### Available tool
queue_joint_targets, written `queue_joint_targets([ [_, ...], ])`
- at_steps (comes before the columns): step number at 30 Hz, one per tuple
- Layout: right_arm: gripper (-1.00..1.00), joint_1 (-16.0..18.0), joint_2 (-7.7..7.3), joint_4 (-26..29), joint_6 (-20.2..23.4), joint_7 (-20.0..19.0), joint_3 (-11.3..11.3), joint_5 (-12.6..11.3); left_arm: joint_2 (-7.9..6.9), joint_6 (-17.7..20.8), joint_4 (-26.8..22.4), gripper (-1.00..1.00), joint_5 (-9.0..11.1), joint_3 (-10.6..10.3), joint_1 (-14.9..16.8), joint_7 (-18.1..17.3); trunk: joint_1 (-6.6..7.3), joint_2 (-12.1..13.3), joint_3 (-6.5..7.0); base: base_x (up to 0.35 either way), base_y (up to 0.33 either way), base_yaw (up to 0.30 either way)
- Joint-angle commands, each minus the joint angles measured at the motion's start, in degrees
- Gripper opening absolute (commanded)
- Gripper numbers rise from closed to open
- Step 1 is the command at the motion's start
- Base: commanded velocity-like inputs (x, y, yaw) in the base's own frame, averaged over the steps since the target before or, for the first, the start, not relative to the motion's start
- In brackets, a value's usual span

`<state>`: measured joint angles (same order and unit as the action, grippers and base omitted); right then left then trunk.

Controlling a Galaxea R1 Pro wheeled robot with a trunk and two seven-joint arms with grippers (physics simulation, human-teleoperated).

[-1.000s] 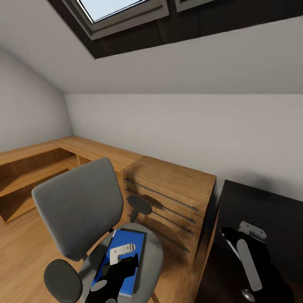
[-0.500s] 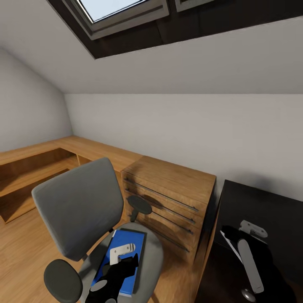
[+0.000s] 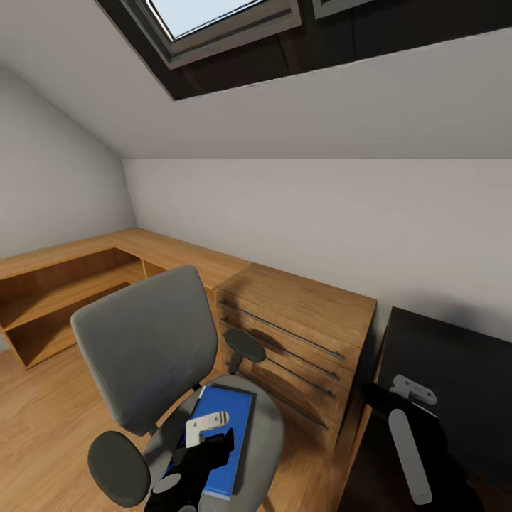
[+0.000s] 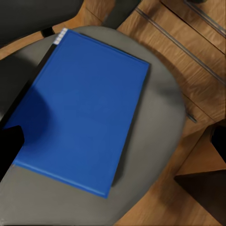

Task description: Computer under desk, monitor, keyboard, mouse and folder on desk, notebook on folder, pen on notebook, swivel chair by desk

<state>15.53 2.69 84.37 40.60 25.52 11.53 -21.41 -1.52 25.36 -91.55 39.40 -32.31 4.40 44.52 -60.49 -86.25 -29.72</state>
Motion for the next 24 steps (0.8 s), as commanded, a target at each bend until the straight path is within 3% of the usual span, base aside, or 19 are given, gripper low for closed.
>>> queue_joint_targets([
  [1, 1.00, 0.0, 0.11, 0.1, 0.1, 0.5, 0.0, -0.6, -0.05, 0.1, 0.0, 1.00, 0.3, -0.1, 0.1, 0.5, 0.00, 0.0, -0.06, 0.000, 0.000, 0.264],
  [7, 1.00, 0.0, 0.19, -0.1, 0.0, 0.6, -1.8, -0.6, -0.06, 0.1, 0.0, 1.00, 0.3, 0.0, 0.1, 0.5, 0.00, 0.0, -0.06, 0.000, 0.000, 0.272],
  [8, 1.00, 0.0, 0.20, -0.4, -0.2, 1.8, -3.5, -0.6, -0.06, 0.1, 0.1, 1.00, 0.2, 0.0, 0.1, 0.5, 0.00, 0.0, -0.06, 0.000, 0.000, 0.278],
  [17, 1.00, 0.0, 0.22, -1.3, -0.5, 5.9, -8.1, -0.6, -0.06, 0.1, 0.1, 1.00, 0.2, 0.1, 0.1, 1.0, 0.00, 0.0, -0.06, 0.000, 0.000, 0.278],
  [24, 1.00, 0.0, 0.23, -2.3, -0.5, 6.6, -10.1, -0.6, -0.06, 0.1, 0.1, 1.00, 0.2, 0.1, 0.1, 1.6, 0.00, 0.0, -0.06, 0.000, 0.000, 0.279],
])
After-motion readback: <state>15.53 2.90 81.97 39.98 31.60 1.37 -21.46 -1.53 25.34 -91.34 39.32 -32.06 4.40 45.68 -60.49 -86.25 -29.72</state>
